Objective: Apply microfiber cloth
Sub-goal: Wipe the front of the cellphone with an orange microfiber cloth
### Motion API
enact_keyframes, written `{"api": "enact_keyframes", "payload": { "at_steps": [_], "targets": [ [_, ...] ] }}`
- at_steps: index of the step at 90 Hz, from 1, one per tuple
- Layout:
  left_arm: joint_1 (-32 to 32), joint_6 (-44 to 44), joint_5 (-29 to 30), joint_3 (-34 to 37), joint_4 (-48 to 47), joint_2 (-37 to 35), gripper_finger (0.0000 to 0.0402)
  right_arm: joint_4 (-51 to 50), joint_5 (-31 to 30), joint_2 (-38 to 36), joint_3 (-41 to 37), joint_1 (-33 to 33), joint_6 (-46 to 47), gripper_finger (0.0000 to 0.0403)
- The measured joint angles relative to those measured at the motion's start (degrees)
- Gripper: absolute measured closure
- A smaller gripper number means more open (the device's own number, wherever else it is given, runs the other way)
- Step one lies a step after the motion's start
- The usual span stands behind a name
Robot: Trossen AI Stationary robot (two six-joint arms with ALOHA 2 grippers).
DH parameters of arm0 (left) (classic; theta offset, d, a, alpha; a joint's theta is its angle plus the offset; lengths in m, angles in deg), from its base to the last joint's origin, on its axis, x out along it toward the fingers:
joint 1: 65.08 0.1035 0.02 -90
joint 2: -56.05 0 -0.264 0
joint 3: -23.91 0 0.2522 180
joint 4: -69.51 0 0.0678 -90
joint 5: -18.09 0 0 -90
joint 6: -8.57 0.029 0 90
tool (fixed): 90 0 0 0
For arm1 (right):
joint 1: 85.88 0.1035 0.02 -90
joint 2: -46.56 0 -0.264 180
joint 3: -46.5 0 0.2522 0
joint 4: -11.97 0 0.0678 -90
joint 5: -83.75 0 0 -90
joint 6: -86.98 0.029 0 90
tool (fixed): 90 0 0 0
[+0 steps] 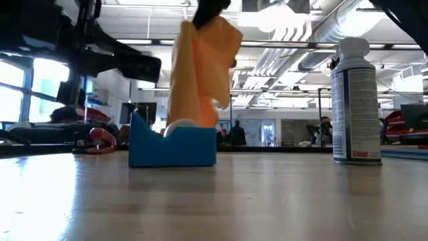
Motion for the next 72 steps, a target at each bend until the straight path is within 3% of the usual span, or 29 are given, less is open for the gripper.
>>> {"api": "enact_keyframes", "payload": {
  "at_steps": [26, 54, 72],
  "targets": [
    [1.63, 3.59, -2.62, -5.05, -0.02, 3.93, 0.0387, 13.51, 3.61, 0.02, -10.2, 3.45, 0.06, 0.0403],
    [2.03, 4.4, -5.92, -8.18, 0.04, 6.72, 0.0387, 31.56, 3.44, 0.0, -18.2, 4.59, -0.38, 0.0403],
    [2.03, 4.37, -7.3, -9.06, 0.05, 7.67, 0.0387, 33.43, -0.96, 0.0, -18.57, 3.46, -1.42, 0.0403]
  ]
}}
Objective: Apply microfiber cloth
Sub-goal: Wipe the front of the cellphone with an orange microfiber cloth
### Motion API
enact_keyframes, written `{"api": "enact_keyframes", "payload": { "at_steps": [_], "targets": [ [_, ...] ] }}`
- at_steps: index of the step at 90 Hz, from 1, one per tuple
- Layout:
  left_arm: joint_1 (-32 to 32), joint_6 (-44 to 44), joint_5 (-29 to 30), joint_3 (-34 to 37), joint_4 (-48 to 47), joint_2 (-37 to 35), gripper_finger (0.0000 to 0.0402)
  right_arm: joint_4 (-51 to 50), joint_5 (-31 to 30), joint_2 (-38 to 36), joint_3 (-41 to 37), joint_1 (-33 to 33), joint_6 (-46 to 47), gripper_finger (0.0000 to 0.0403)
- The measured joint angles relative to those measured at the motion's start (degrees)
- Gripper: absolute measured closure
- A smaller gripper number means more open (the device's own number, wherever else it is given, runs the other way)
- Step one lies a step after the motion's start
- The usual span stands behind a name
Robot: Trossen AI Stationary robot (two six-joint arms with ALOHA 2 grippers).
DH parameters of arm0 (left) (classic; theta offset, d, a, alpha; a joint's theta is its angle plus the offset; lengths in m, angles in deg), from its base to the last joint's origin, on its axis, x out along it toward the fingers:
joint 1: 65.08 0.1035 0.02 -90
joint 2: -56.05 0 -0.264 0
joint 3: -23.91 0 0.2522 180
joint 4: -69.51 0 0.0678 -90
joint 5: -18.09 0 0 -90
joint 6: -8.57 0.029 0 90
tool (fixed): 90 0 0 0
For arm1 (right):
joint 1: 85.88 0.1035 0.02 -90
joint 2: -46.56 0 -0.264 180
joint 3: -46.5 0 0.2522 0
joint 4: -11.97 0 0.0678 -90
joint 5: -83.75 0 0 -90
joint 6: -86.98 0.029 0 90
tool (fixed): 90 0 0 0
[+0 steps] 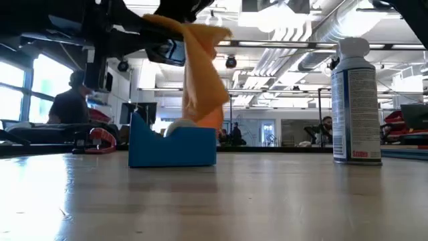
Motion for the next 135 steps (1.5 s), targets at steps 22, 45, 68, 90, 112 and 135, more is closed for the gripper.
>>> {"api": "enact_keyframes", "payload": {
  "at_steps": [22, 45, 68, 90, 112, 135],
  "targets": [
    [-0.02, -0.04, 0.38, 0.0, 0.03, 0.0, 0.0387, -1.23, 5.68, 0.04, 0.0, 0.52, -2.08, 0.0403],
    [-0.04, -0.2, 1.3, 0.02, 0.06, 0.15, 0.0387, -9.77, 6.0, -0.28, 0.22, 1.96, -0.08, 0.0403],
    [-0.07, -0.09, 3.17, 0.02, 1.01, 0.15, 0.0387, -15.54, 5.91, -1.78, 0.33, 3.06, 2.97, 0.0403],
    [0.0, 0.09, 6.96, 0.02, 2.38, -0.01, 0.0387, -22.23, 6.63, -4.72, 0.11, 3.27, 4.55, 0.0403],
    [0.02, -0.39, 9.22, -0.13, 3.66, -0.97, 0.0387, -25.72, 2.93, -5.79, 0.02, 3.24, 6.03, 0.0403],
    [0.04, -0.43, 7.69, -0.07, 2.93, -1.01, 0.0387, -18.34, 0.79, -5.91, 0.03, 3.57, 4.33, 0.0403]
  ]
}}
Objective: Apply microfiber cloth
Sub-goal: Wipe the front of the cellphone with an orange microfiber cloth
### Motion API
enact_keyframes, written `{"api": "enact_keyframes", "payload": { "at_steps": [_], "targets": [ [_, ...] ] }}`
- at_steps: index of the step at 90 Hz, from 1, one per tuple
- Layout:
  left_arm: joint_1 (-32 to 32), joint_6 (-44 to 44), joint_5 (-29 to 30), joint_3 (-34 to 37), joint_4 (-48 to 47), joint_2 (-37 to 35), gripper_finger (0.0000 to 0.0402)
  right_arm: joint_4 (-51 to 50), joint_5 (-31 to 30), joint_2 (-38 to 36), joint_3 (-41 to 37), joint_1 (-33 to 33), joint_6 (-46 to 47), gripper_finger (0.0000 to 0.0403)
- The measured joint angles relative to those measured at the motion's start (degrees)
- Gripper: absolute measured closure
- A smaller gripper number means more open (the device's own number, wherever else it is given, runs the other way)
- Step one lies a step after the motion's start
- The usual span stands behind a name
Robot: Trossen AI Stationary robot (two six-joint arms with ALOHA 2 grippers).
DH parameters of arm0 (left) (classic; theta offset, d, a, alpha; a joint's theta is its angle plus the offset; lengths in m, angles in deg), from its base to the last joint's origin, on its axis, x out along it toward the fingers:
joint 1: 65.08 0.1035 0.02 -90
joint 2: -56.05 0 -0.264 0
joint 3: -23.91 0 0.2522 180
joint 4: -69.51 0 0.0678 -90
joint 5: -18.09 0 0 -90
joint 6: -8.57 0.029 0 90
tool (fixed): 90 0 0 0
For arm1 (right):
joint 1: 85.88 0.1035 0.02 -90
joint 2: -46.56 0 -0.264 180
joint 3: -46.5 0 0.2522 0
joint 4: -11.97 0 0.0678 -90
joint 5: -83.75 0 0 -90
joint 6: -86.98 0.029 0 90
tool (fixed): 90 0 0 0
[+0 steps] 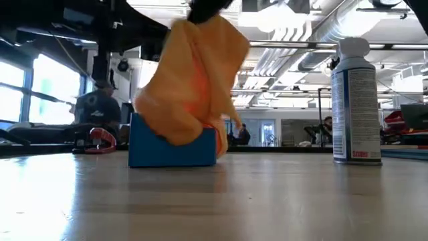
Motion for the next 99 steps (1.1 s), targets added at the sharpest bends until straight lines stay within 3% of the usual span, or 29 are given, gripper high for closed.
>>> {"api": "enact_keyframes", "payload": {
  "at_steps": [23, 36, 56, 73, 92, 99],
  "targets": [
    [-0.04, 0.24, -0.63, 0.0, 0.05, 0.0, 0.0387, 5.18, -0.44, 1.04, 0.01, -0.11, -1.34, 0.0403],
    [-0.32, 0.44, -0.46, 0.09, -0.68, 0.06, 0.0387, 2.7, -1.23, 1.95, 0.08, -0.09, -1.34, 0.0403],
    [-0.84, 0.35, 1.08, 0.16, 0.23, -0.23, 0.0387, -5.11, -7.77, 1.6, 0.13, -0.13, 0.14, 0.0403],
    [-0.06, -0.18, -0.41, 0.02, 1.1, -0.41, 0.0387, -2.83, -8.15, 1.84, -0.03, 0.11, -0.33, 0.0403],
    [-0.06, -0.15, -0.01, 0.04, 0.26, -0.38, 0.0387, -6.9, -21.06, 0.07, -0.01, 0.39, -3.55, 0.0403],
    [-0.06, -0.51, -0.54, 0.04, 0.07, -0.39, 0.0387, -5.97, -22.09, -0.86, 0.1, 0.23, -3.94, 0.0403]
  ]
}}
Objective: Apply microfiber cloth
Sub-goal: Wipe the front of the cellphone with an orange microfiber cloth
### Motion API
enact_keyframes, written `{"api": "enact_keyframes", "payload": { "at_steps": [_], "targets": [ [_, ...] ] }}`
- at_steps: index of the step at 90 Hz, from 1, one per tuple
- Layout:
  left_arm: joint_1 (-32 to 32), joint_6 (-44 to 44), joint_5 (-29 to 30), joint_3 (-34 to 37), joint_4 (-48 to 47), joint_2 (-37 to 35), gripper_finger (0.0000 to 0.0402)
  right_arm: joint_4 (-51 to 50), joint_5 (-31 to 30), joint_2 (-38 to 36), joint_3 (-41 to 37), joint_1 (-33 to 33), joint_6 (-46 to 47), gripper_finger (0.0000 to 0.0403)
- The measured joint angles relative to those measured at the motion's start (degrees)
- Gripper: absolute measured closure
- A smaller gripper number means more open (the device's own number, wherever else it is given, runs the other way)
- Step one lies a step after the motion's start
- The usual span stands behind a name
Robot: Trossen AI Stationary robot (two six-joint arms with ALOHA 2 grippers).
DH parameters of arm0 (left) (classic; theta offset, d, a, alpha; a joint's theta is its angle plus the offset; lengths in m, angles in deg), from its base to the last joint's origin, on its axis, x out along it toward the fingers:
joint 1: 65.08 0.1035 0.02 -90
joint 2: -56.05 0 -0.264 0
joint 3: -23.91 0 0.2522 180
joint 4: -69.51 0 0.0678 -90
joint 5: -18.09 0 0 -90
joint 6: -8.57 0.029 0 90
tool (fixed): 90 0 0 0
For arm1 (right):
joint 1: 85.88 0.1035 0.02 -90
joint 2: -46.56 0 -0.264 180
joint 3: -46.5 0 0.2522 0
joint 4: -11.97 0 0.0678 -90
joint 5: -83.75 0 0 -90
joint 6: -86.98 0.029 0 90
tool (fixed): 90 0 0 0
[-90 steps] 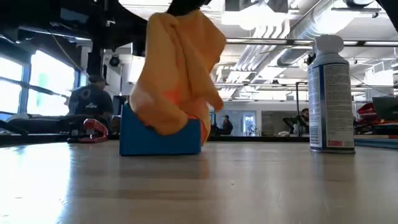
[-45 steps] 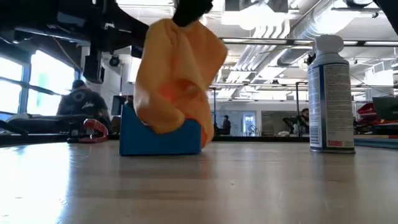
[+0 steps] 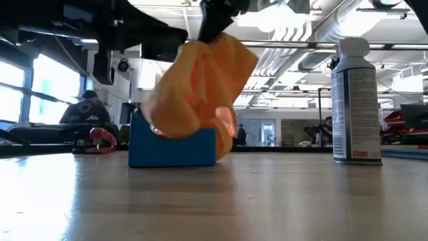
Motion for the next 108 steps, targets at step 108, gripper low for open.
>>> {"api": "enact_keyframes", "payload": {
  "at_steps": [108],
  "targets": [
    [-1.26, 1.18, -6.29, 0.21, -0.56, 0.07, 0.0387, 19.39, 20.79, 5.8, 0.07, -2.64, -6.39, 0.0403]
  ]
}}
